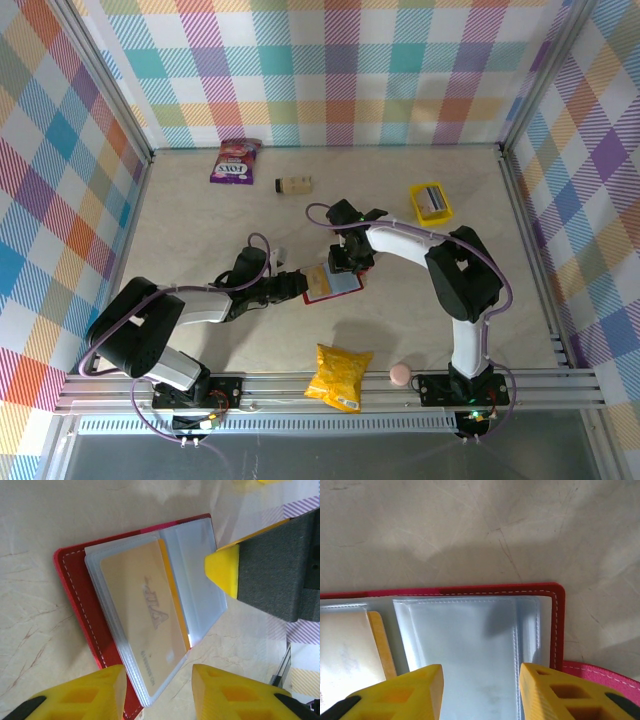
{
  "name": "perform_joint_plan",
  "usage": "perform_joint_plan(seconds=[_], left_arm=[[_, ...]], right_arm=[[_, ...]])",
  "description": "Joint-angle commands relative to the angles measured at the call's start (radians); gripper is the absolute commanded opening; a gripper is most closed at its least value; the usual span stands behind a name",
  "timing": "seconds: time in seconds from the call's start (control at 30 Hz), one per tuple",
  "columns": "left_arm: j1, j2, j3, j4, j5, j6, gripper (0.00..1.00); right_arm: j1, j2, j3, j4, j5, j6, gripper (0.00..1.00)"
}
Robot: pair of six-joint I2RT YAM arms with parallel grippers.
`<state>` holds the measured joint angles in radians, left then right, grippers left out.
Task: Put the credit cards into the card holder
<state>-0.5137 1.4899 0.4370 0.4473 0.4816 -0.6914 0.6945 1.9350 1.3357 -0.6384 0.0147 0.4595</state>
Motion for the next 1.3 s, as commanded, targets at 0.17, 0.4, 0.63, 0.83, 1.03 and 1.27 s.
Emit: perform_joint_plan(seconds=[0.17,0.4,0.63,0.83,1.03,1.27], left_arm=[[0.011,0.01,0.022,-0.013,0.011,0.009,0.39],[0.011,0.054,0.046,-0.034,0.018,0.013,0.39],[0.01,0.055,0.043,-0.029,0.022,0.012,0.39],[0.011,0.059,0.045,-0.027,0.024,0.01,0.39],[0.011,0.053,0.04,-0.024,0.019,0.009,0.39],[0.011,0.056,0.042,-0.022,0.025,0.009,0.39]], right_arm=[[-0.003,0.019,0.019,-0.019,-0.021,0.017,0.44],[-0.004,0.007,0.001,-0.001,-0.06,0.024,0.44],[-0.006,0.01,-0.006,-0.006,-0.043,0.037,0.44],[-0.003,-0.028,-0.03,0.015,-0.007,0.035,0.44],[-0.005,-0.09,-0.057,0.031,0.022,0.037,0.44],[-0.004,-0.049,-0.059,0.04,-0.002,0.041,0.44]])
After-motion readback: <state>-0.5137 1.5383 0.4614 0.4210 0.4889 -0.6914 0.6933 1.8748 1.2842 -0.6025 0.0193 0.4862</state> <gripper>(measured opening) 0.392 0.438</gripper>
